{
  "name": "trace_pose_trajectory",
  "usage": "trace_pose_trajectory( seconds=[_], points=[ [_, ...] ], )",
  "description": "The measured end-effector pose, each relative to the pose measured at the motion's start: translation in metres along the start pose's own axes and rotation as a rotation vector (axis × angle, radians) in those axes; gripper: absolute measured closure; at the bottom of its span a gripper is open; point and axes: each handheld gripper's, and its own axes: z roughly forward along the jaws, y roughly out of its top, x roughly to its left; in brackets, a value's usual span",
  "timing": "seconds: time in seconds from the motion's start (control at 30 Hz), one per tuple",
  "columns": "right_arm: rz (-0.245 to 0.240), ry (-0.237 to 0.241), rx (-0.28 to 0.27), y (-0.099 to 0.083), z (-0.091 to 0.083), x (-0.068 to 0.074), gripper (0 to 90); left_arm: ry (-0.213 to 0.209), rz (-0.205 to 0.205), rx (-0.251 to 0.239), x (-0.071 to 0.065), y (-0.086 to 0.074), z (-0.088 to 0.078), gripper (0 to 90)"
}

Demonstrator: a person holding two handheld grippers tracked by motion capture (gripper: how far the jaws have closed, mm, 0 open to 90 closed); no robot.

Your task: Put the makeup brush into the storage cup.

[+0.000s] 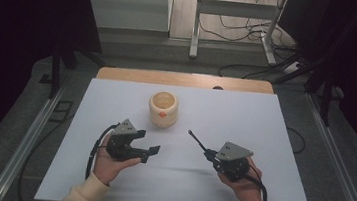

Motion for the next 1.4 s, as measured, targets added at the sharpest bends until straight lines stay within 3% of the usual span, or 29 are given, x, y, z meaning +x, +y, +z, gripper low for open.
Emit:
trace_pose_trajectory(
  seconds=[0.17, 0.27, 1.4],
  points=[
    [0.009, 0.003, -0.010, 0.001, 0.000, 0.000, 83.6, -0.032, -0.017, -0.015, -0.005, 0.004, 0.008, 21.3],
    [0.007, 0.005, -0.015, 0.002, 0.000, 0.002, 83.6, -0.079, -0.043, -0.031, -0.006, 0.005, 0.010, 21.2],
    [-0.003, 0.008, -0.036, 0.007, 0.005, 0.008, 83.6, -0.132, -0.003, -0.085, -0.034, 0.021, 0.035, 25.6]
  ],
)
